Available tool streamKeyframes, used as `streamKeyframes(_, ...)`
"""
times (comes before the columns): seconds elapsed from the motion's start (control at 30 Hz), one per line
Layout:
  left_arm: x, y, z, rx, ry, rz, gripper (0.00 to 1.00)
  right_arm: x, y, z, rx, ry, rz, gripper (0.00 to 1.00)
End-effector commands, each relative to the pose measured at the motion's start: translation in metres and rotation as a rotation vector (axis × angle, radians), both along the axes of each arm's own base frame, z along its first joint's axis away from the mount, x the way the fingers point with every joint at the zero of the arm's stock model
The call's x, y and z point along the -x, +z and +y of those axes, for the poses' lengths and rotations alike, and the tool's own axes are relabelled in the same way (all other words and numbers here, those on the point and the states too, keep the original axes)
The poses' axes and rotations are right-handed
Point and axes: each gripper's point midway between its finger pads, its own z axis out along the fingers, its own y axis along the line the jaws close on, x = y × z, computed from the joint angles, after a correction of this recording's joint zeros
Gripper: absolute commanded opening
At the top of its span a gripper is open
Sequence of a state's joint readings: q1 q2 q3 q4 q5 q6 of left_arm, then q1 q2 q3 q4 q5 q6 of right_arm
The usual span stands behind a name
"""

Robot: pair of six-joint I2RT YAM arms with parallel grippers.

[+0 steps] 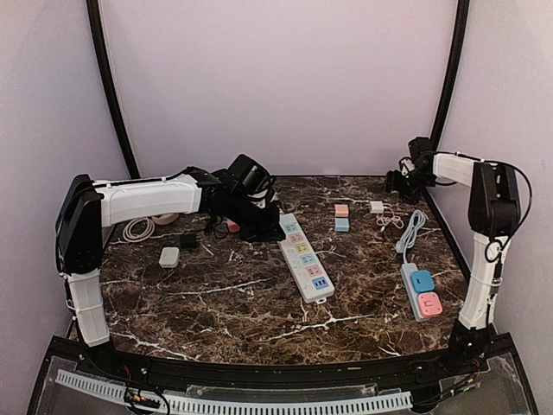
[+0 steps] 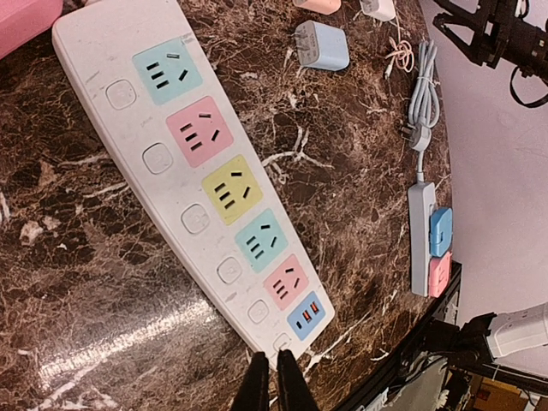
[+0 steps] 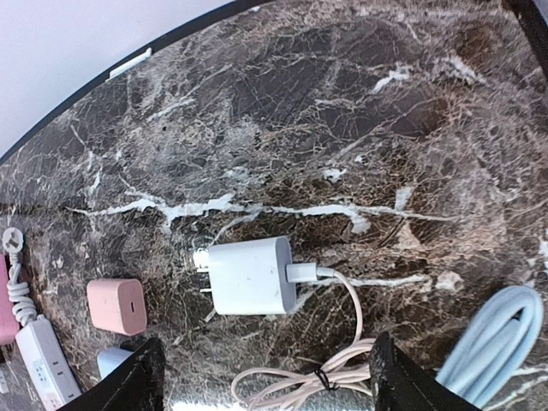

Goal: Pull the plug off the socket

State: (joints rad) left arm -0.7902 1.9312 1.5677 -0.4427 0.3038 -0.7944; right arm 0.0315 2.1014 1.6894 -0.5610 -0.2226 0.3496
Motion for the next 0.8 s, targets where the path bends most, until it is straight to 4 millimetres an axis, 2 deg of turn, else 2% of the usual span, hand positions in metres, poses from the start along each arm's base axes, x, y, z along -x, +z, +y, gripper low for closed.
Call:
streamKeyframes(0.0, 0.003, 0.018, -0.002, 0.038, -0.014, -0.029, 0.06, 0.016, 0.029, -0.014, 0.091, -0.036, -0.044, 0.81)
streamKeyframes(0.13, 0.003, 0.019, -0.005, 0.051, -0.024, -0.034, 0.06, 0.041, 0.038, -0.015, 0.090, -0.050, -0.043, 0.83)
streamKeyframes(0.3, 0.003, 0.018, -0.009, 0.063, -0.038, -0.032, 0.06, 0.085, 0.040, -0.011, 0.080, -0.064, -0.035, 0.85)
streamKeyframes(0.53, 0.001, 0.021, -0.016, 0.080, -0.072, -0.037, 0.06, 0.162, 0.020, -0.011, 0.091, -0.090, 0.029, 0.87)
streamKeyframes(0.67, -0.001, 0.022, -0.020, 0.091, -0.080, -0.039, 0.06, 0.197, 0.008, -0.008, 0.071, -0.112, 0.078, 0.88)
streamKeyframes(0.77, -0.001, 0.021, -0.023, 0.099, -0.083, -0.036, 0.06, 0.219, -0.003, -0.016, 0.087, -0.166, 0.114, 0.90)
